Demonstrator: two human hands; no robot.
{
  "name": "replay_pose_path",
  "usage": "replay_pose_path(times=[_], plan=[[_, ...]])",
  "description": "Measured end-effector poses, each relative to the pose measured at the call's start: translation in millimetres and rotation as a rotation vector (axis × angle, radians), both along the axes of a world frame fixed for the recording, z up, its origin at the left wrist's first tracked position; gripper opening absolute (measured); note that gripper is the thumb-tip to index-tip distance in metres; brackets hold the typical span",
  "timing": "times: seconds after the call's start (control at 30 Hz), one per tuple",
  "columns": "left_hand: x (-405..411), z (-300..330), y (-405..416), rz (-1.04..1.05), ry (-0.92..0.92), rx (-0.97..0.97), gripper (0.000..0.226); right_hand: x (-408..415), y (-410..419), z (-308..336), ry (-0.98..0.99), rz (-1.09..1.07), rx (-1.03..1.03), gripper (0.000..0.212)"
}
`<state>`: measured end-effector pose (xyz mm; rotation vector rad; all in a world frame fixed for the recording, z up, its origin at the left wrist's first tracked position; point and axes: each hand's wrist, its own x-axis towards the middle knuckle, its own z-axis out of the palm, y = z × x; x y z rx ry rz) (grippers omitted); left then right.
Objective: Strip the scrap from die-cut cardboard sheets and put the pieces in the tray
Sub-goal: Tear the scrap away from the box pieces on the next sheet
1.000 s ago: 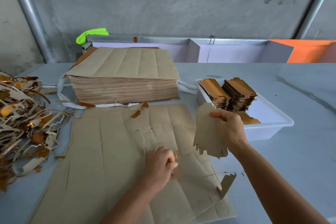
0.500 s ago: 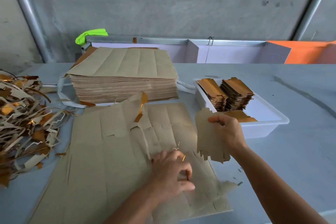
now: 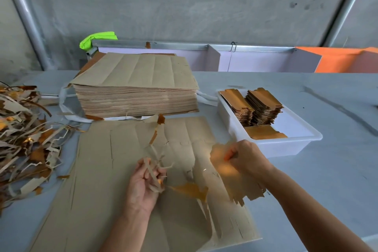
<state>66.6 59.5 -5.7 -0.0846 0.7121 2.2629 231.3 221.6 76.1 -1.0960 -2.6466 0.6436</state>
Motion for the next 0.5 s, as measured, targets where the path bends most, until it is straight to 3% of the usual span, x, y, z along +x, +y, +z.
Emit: replay_pose_path(times=[0.17, 0.3, 0.4, 0.5], plan=[[0, 0, 1, -0.051, -0.009, -0.016, 0.036, -9, -17, -5, -0.009, 0.098, -0.061, 0.020], [10, 4, 1, -0.124, 0.180, -0.032, 0.026, -24, -32, -2, -0.037, -0.032, -0.282, 0.058], [15, 7, 0, -0.167, 0.255, 0.025, 0.037, -31, -39, -2, -0.114, -0.070, -0.294, 0.053], [19, 5, 0, -0.199, 0.286, -0.004, 0.033, -26, -42, -1, -0.071, -0.144, -0.346, 0.059]])
